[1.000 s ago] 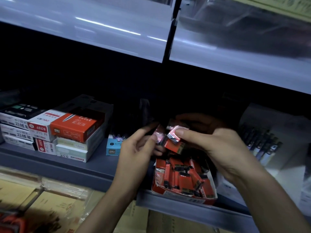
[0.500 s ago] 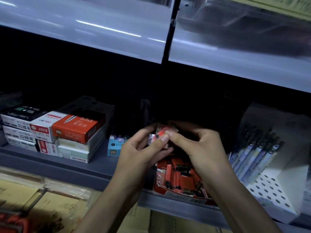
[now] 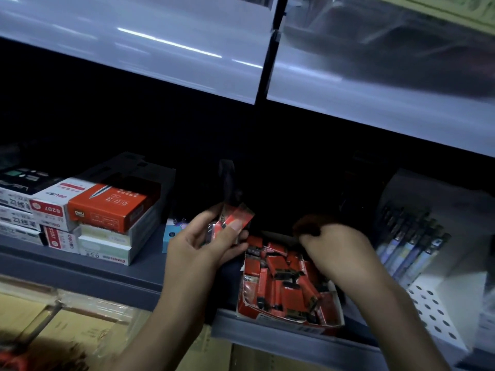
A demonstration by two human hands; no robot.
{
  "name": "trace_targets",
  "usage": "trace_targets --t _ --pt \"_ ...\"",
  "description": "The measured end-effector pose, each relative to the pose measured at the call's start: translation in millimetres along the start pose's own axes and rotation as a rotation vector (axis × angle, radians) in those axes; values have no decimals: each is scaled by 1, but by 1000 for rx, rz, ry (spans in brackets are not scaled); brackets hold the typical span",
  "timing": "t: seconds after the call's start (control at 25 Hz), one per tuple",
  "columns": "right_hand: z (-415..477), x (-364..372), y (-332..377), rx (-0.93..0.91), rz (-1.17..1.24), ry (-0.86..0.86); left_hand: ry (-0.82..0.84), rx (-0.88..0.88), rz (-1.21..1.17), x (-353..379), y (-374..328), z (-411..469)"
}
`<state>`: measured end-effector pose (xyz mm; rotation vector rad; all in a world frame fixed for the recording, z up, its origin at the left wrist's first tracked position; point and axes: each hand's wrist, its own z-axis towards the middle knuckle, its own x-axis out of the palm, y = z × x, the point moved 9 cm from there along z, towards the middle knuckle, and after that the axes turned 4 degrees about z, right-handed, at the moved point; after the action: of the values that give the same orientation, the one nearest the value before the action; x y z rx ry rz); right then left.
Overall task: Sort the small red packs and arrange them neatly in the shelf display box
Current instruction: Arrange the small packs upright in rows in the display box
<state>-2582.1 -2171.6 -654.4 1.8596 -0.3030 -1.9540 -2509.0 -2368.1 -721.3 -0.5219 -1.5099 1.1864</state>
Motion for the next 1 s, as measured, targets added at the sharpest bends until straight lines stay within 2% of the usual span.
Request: trace_targets --t 0.2,0.28,0.48,0.56,0.64,0.76,0.88,1.0 --pt "-4 15 20 -138 -207 16 -32 -16 30 6 6 -8" --pt "1 26 20 -160 -274 72 -55 -20 13 4 6 -8" --pt "12 39 14 -116 -240 192 -78 -5 32 6 7 -7" --pt "9 32 17 -130 -199 146 -73 13 55 8 6 -7" --pt "-3 12 19 -177 -144 14 -71 25 61 8 6 -7" --pt "-50 -20 27 -377 23 -204 -59 51 116 8 5 -7" --pt "-96 -8 25 -520 60 -93 -62 65 142 6 7 -8" --pt "-109 8 12 -596 -159 -65 -59 94 187 8 8 -9"
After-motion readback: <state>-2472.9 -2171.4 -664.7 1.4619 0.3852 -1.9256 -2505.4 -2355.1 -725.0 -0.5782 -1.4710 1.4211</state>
